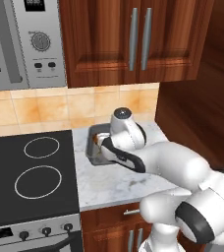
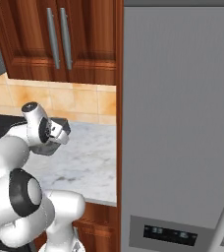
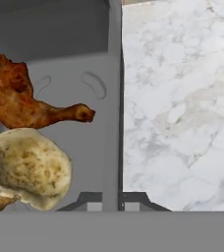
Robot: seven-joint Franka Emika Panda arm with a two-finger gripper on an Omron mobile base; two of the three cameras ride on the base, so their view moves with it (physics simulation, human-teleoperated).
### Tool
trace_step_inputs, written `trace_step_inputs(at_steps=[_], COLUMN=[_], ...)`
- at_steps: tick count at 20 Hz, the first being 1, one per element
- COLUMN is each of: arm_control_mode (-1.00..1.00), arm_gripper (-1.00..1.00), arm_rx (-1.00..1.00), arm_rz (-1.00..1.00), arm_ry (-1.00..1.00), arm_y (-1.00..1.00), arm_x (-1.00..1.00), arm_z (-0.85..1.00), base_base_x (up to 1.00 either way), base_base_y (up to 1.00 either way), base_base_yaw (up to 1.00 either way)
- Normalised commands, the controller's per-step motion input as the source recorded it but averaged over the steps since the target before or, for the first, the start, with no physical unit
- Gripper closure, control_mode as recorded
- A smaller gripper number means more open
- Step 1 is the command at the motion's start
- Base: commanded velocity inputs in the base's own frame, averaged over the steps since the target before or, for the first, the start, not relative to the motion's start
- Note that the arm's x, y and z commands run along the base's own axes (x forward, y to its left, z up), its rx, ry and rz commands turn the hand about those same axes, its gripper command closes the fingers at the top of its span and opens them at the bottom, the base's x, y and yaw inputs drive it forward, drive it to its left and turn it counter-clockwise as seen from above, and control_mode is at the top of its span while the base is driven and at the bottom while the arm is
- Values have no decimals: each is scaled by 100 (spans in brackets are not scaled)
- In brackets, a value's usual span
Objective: Place the tupperware on the top shelf of the fridge. Make space for the tupperware among the existing items by rearranging them on the shelves if needed. Close the fridge door when finished.
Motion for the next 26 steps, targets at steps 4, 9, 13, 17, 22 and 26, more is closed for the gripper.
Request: trace_step_inputs(at_steps=[4, 9, 13, 17, 22, 26], arm_control_mode=[-100, -100, -100, -100, -100, -100], arm_gripper=[100, 100, 100, 100, 100, 100], arm_rx=[0, 1, 3, 7, 9, 1], arm_rz=[-13, -18, -19, -15, -4, 0], arm_ry=[4, 0, -3, -13, -6, 0], arm_y=[-36, -57, -48, -31, -16, -4], arm_x=[-100, -100, -100, -95, -66, -54], arm_z=[77, 67, 71, 91, 100, 42], base_base_x=[0, 0, 0, 0, 0, 0], base_base_y=[0, 0, 0, 0, 0, 0], base_base_yaw=[0, 0, 0, 0, 0, 0])
